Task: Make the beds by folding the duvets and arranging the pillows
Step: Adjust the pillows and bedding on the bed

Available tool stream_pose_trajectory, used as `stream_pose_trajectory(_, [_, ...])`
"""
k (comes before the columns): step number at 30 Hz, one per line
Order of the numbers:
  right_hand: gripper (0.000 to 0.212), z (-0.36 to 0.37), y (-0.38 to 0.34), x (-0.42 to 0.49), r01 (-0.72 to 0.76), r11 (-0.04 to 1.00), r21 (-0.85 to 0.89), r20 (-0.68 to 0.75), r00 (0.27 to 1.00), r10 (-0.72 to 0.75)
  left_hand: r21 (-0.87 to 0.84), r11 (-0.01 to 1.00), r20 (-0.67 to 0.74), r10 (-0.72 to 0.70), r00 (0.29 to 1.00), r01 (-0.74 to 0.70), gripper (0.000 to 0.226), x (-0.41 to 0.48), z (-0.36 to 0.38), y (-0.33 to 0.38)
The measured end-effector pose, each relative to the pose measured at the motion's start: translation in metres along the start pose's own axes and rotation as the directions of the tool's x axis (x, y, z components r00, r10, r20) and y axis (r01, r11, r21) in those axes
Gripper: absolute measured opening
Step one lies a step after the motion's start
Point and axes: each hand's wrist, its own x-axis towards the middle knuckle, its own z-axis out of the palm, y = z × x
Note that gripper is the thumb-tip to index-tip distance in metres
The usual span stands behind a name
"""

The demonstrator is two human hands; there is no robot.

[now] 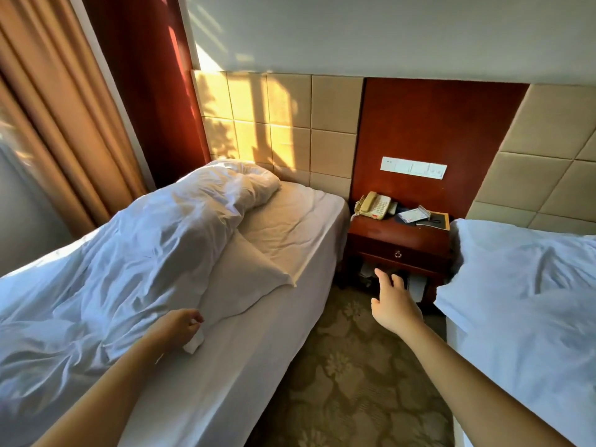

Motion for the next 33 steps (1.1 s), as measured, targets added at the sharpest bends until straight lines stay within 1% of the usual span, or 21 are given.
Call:
stream_pose_trajectory(3, [0.064, 0.011, -0.009, 0.039, -0.016, 1.000, -0.011, 0.040, 0.999, 0.016, 0.000, 0.999, -0.001, -0.042, 0.999, 0.042, 0.028, 0.034, -0.006, -0.008])
stream_pose_trajectory(7, [0.063, 0.020, -0.031, 0.112, 0.004, 1.000, -0.028, 0.078, 0.997, -0.002, -0.004, 0.997, 0.000, -0.082, 0.997, 0.082, 0.030, 0.084, -0.017, -0.009])
stream_pose_trajectory(11, [0.063, 0.027, -0.067, 0.205, 0.082, 0.996, -0.031, 0.147, 0.986, -0.077, -0.043, 0.985, -0.015, -0.167, 0.986, 0.166, 0.041, 0.131, -0.022, -0.010])
stream_pose_trajectory(13, [0.062, 0.029, -0.090, 0.249, 0.144, 0.988, -0.047, 0.195, 0.972, -0.132, -0.012, 0.980, 0.013, -0.197, 0.980, 0.197, 0.047, 0.146, -0.024, -0.008])
stream_pose_trajectory(15, [0.060, 0.032, -0.115, 0.288, 0.231, 0.971, -0.065, 0.229, 0.950, -0.211, 0.029, 0.971, 0.038, -0.237, 0.971, 0.236, 0.051, 0.159, -0.025, -0.008])
stream_pose_trajectory(18, [0.058, 0.043, -0.155, 0.338, 0.348, 0.935, -0.068, 0.257, 0.912, -0.321, 0.017, 0.954, 0.002, -0.300, 0.954, 0.300, 0.051, 0.182, -0.018, -0.009])
stream_pose_trajectory(20, [0.059, 0.058, -0.179, 0.358, 0.388, 0.920, -0.054, 0.305, 0.884, -0.355, -0.019, 0.946, 0.002, -0.324, 0.946, 0.324, 0.049, 0.196, -0.009, -0.007])
stream_pose_trajectory(22, [0.061, 0.079, -0.197, 0.368, 0.433, 0.900, -0.038, 0.368, 0.844, -0.391, -0.018, 0.942, 0.026, -0.333, 0.942, 0.334, 0.048, 0.209, 0.002, -0.002])
stream_pose_trajectory(24, [0.063, 0.106, -0.211, 0.377, 0.500, 0.865, -0.053, 0.419, 0.797, -0.435, -0.003, 0.937, 0.049, -0.349, 0.936, 0.350, 0.047, 0.230, 0.014, 0.002])
stream_pose_trajectory(26, [0.063, 0.134, -0.223, 0.386, 0.547, 0.834, -0.070, 0.466, 0.757, -0.457, -0.032, 0.931, 0.075, -0.360, 0.930, 0.363, 0.048, 0.257, 0.029, 0.005])
stream_pose_trajectory(28, [0.061, 0.162, -0.228, 0.395, 0.547, 0.834, -0.069, 0.504, 0.741, -0.444, -0.074, 0.933, 0.107, -0.343, 0.933, 0.351, 0.052, 0.289, 0.046, 0.009])
stream_pose_trajectory(31, [0.059, 0.201, -0.233, 0.415, 0.460, 0.886, -0.050, 0.543, 0.757, -0.363, -0.123, 0.940, 0.168, -0.296, 0.940, 0.318, 0.059, 0.344, 0.076, 0.010])
stream_pose_trajectory(33, [0.058, 0.223, -0.233, 0.431, 0.415, 0.908, -0.058, 0.569, 0.761, -0.312, -0.136, 0.936, 0.210, -0.292, 0.933, 0.323, 0.060, 0.377, 0.096, 0.009])
